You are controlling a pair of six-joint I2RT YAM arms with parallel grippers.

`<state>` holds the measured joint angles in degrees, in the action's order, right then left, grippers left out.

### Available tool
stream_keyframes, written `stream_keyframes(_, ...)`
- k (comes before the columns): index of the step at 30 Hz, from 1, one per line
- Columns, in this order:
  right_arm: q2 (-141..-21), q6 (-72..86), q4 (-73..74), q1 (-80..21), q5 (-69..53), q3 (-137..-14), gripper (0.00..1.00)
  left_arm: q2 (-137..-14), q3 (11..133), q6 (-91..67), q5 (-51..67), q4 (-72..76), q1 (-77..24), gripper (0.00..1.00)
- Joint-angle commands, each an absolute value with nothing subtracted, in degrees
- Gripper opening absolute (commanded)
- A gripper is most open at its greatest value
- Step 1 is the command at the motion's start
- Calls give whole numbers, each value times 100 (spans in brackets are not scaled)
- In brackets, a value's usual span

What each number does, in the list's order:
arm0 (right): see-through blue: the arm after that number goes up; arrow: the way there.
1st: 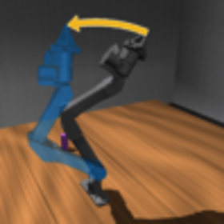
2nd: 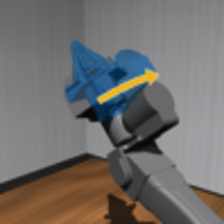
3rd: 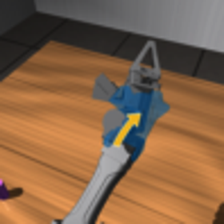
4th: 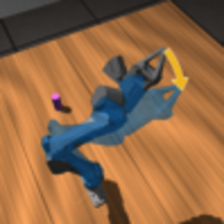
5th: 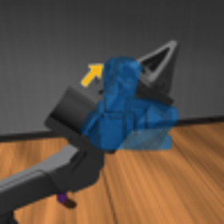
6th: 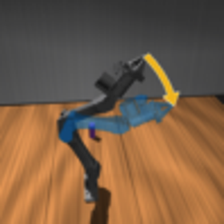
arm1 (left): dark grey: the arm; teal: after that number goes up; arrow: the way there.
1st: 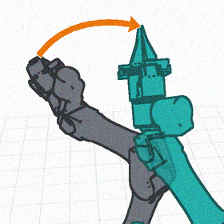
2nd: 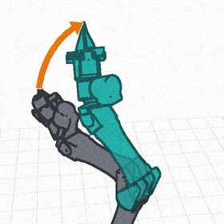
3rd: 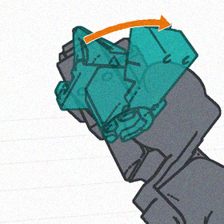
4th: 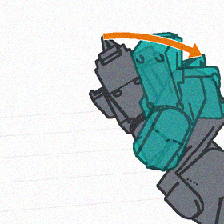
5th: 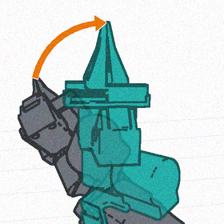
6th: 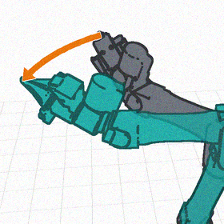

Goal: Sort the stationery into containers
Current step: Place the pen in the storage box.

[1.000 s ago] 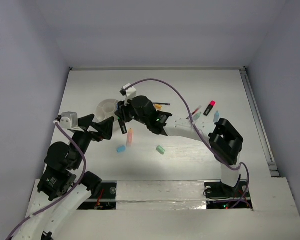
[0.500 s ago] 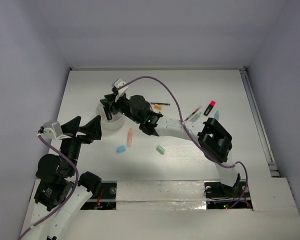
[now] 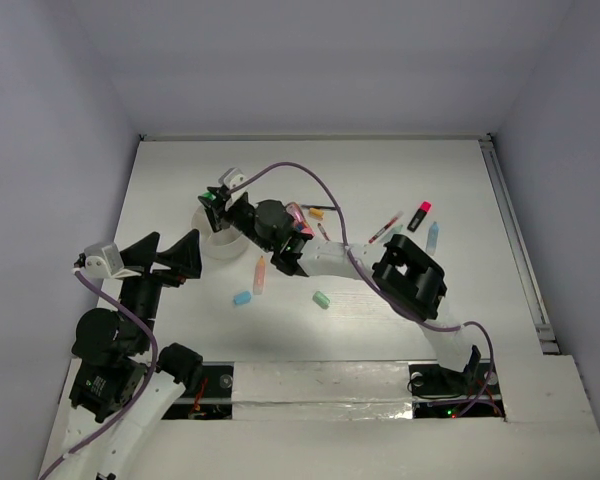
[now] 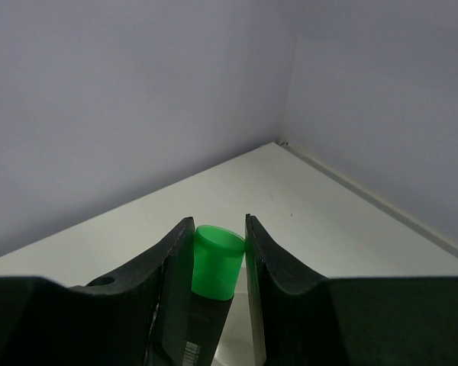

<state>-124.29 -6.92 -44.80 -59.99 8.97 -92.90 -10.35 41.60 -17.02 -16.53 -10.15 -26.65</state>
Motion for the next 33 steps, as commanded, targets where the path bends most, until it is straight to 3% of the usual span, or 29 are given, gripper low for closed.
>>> stream_keyframes(1,-12542,-975,-5422,-6047,1072,-9396,12,-1081,4122,-1723,-1582,-738,-2619,99)
stream_keyframes(33,-12902,-1020,-6363,-6152,1617,-8693,14,-1090,4104,-1696,-1389,-694,-2408,99)
